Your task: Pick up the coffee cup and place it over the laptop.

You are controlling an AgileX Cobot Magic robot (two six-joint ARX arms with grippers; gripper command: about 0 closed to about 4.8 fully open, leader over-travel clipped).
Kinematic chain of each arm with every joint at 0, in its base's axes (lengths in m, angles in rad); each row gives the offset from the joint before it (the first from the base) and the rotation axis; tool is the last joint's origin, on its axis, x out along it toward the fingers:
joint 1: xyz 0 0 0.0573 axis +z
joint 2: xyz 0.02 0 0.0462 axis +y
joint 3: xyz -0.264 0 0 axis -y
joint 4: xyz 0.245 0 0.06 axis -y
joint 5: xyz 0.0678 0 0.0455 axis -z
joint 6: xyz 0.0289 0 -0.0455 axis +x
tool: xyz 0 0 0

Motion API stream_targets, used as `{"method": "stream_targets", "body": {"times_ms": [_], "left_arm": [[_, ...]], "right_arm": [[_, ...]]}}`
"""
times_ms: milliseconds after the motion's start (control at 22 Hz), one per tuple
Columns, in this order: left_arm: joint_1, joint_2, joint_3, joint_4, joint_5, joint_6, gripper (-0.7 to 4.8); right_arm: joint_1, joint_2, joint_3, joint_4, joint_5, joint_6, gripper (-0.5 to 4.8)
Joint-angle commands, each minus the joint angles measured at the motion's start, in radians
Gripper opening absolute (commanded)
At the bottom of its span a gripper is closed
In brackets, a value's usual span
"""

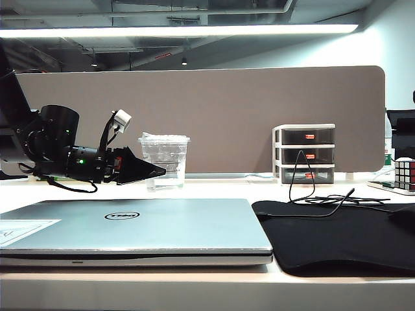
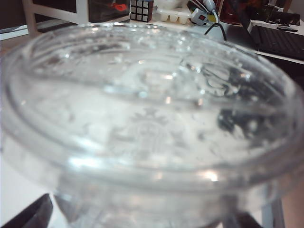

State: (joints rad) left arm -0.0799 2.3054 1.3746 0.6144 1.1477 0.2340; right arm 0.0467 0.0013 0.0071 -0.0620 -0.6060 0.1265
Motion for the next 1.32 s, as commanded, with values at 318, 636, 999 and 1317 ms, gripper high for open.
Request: {"method": "stream_targets", "body": {"times_ms": [318, 636, 999, 1317], "left_arm": [[-0.014, -0.002, 0.097, -0.041, 0.005, 0.002, 4.79], [-0.050, 0.026, 0.138, -0.058, -0.011, 0.008, 4.79], [-0.057, 0.035, 0.138, -0.050, -0.029, 0.021, 4.79], [-0.057, 0.035, 0.138, -0.011, -0.036, 0.021, 4.79]], "right_arm": [[0.000, -0.002, -0.006, 0.006, 0.002, -0.014, -0.06], [0.000, -0.002, -0.006, 0.007, 0.002, -0.026, -0.06], [0.000, -0.002, -0.006, 0.006, 0.002, -0.026, -0.06], [0.000, -0.002, -0.006, 0.006, 0.002, -0.026, -0.06]]}}
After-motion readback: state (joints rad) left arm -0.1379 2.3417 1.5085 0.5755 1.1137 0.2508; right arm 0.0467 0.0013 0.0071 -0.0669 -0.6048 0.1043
